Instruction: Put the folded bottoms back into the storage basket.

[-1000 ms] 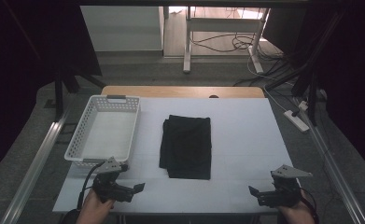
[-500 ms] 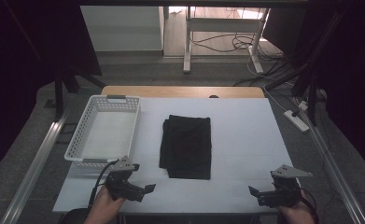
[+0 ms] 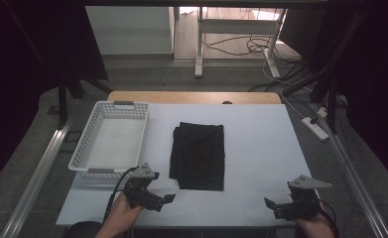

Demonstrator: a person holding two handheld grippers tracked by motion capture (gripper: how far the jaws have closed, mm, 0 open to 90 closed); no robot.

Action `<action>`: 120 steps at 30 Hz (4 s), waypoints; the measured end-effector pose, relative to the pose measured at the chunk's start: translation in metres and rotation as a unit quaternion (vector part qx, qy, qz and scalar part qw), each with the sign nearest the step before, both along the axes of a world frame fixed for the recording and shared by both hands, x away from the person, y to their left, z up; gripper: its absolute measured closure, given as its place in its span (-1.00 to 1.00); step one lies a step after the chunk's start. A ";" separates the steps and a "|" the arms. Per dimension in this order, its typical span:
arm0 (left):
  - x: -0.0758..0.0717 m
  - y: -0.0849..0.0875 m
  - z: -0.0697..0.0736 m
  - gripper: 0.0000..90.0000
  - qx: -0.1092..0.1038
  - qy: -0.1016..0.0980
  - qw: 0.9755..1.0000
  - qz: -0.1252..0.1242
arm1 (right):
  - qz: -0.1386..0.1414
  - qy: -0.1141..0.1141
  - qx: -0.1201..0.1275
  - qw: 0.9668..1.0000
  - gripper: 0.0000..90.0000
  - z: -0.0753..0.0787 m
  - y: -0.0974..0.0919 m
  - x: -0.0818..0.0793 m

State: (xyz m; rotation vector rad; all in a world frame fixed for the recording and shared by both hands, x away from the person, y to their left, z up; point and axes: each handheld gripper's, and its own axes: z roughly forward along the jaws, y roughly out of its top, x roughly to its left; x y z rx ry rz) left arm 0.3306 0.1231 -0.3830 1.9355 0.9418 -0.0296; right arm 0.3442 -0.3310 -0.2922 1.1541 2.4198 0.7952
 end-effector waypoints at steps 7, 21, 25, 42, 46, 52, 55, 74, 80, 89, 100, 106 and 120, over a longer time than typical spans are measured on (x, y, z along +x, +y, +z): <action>0.010 -0.008 0.001 -1.00 -0.004 -0.009 1.000 -0.007 | 0.001 0.000 0.000 1.000 -1.00 0.000 0.000 0.000; 0.040 -0.023 -0.002 -1.00 0.012 -0.019 1.000 -0.022 | 0.002 -0.001 0.003 1.000 -1.00 0.000 -0.001 0.000; 0.050 -0.027 -0.003 -1.00 0.018 -0.013 1.000 -0.017 | 0.002 -0.001 0.005 1.000 -1.00 0.000 -0.001 0.000; 0.090 -0.035 -0.006 -1.00 0.041 -0.024 0.999 0.022 | 0.003 0.000 0.007 1.000 -1.00 0.000 -0.001 0.000; 0.099 -0.037 -0.007 -1.00 0.046 -0.026 0.998 0.025 | 0.002 0.001 0.008 1.000 -1.00 0.000 -0.001 0.000; 0.111 -0.036 -0.008 -1.00 0.043 -0.024 0.998 0.036 | 0.002 0.001 0.008 1.000 -1.00 0.000 -0.001 0.000; 0.117 -0.036 -0.008 -1.00 0.042 -0.020 0.998 0.041 | 0.002 0.002 0.008 1.000 -1.00 0.000 -0.001 0.000; 0.163 -0.042 -0.014 -1.00 0.049 0.020 0.995 0.084 | 0.002 0.003 0.009 1.000 -1.00 0.000 -0.002 0.000; 0.176 -0.039 -0.018 -1.00 0.068 0.031 0.993 0.093 | 0.003 0.005 0.009 1.000 -1.00 0.000 -0.002 0.001; 0.194 -0.035 -0.024 -1.00 0.076 0.038 0.991 0.106 | 0.002 0.006 0.011 1.000 -1.00 0.000 -0.002 0.001; 0.219 -0.035 -0.031 -1.00 0.097 0.057 0.986 0.127 | 0.003 0.007 0.012 1.000 -1.00 0.000 -0.002 0.001; 0.225 -0.038 -0.048 -0.99 0.121 0.067 0.981 0.137 | 0.004 0.009 0.013 1.000 -1.00 0.000 -0.002 0.001; 0.212 -0.045 -0.038 0.35 0.105 0.038 0.992 0.055 | 0.024 0.016 0.021 0.999 -1.00 0.001 -0.001 0.000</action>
